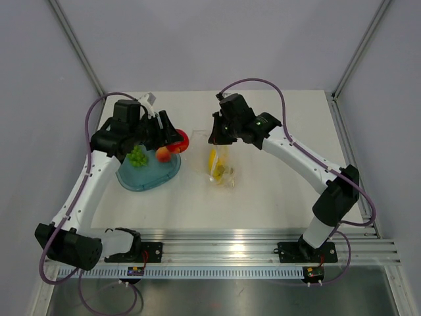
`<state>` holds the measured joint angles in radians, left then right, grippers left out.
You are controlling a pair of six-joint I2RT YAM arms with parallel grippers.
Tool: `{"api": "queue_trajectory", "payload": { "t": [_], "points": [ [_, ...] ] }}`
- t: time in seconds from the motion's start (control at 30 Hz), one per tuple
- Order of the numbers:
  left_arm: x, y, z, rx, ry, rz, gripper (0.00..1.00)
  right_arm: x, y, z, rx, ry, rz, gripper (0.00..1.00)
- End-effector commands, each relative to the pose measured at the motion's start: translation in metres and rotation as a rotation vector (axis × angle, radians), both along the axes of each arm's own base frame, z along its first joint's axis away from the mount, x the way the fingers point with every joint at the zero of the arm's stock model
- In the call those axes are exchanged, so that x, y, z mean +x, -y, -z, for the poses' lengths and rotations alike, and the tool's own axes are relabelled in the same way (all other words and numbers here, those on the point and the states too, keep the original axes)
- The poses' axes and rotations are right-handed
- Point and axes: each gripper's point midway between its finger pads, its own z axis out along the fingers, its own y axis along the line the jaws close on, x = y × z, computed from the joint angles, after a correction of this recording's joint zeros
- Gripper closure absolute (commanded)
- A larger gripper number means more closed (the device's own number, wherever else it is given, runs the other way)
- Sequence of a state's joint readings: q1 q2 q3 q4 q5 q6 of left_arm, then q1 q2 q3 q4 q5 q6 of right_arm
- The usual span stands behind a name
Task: Place the food in the zip-top bag and seal the zipper
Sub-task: Place the fake fruit in the zipper food storage bag.
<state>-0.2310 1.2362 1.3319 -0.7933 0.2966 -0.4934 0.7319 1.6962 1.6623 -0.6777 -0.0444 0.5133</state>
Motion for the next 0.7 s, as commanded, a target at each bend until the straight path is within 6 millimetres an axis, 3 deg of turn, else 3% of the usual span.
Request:
{"api": "queue_trajectory", "payload": {
  "t": [0.0,0.13,0.5,0.53,0.57,0.67],
  "points": [
    [-0.018,0.041,-0.042,-0.162,0.070,0.146,0.54,0.002,-0.015,-0.026,0.066,0.045,-0.018,1.00],
    [-0.025,0.063,-0.047,-0.205,0.089,0.209,0.54,-0.002,-0.016,-0.032,0.086,0.044,-0.021,1.00],
    [-0.018,0.087,-0.002,-0.140,-0.012,0.196,0.53,-0.008,-0.011,-0.042,0.099,0.052,-0.012,1.00],
    [-0.017,0.088,-0.001,-0.136,-0.013,0.193,0.49,-0.009,-0.010,-0.042,0.099,0.055,-0.011,1.00],
    [-0.016,0.089,-0.001,-0.136,-0.011,0.191,0.34,-0.009,-0.010,-0.042,0.097,0.056,-0.009,1.00],
    [-0.014,0.092,0.000,-0.137,-0.020,0.200,0.03,-0.011,-0.006,-0.045,0.096,0.064,0.000,1.00]
  ]
}}
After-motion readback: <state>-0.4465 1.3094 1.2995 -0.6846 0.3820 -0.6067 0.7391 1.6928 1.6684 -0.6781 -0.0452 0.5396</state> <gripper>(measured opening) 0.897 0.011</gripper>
